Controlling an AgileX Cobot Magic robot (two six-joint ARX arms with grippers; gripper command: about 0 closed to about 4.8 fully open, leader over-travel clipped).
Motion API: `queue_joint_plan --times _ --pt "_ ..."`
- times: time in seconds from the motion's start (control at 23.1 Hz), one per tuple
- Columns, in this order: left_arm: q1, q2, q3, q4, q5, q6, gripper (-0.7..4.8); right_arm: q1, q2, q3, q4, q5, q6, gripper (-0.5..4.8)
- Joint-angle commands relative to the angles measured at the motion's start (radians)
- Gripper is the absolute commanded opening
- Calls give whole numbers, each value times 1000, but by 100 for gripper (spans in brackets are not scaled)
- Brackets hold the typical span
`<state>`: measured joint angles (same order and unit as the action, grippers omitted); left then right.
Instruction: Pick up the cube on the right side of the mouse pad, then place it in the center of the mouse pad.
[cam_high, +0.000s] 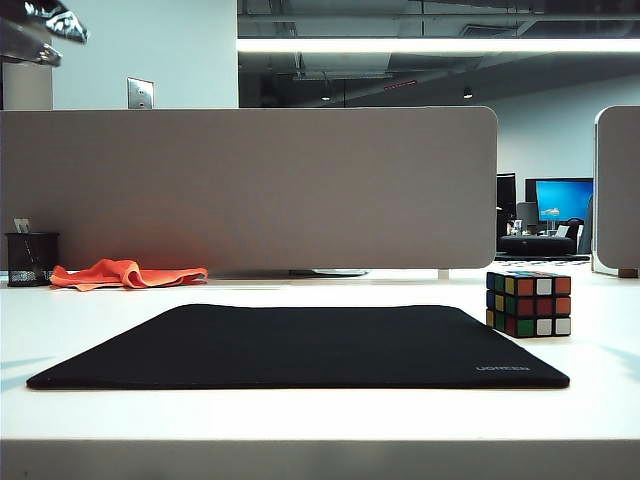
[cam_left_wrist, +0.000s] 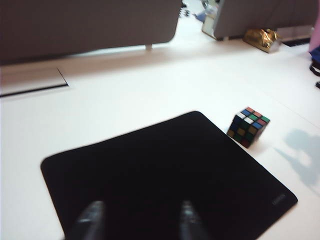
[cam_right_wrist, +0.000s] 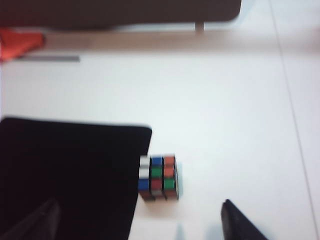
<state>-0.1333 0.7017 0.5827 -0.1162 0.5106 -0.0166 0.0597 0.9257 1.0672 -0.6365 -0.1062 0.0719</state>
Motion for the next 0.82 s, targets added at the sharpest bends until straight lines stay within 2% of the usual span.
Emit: queue_joint_plan --times 0.04,0.13,0.3,0.56,0.69,0.82 --pt "1 6 5 17 14 3 188 3 67 27 -29 -1 -6 479" --pt "1 6 6 21 14 7 191 12 111 34 -38 0 -29 479" --pt "1 6 7 21 14 9 247 43 194 37 -48 -1 -33 479" --pt "1 6 7 21 14 9 247 107 363 51 -25 7 -59 479" --pt "1 6 7 21 27 9 247 125 491 96 10 88 -58 479" --pt "1 9 7 21 43 7 247 125 578 144 2 115 -49 479"
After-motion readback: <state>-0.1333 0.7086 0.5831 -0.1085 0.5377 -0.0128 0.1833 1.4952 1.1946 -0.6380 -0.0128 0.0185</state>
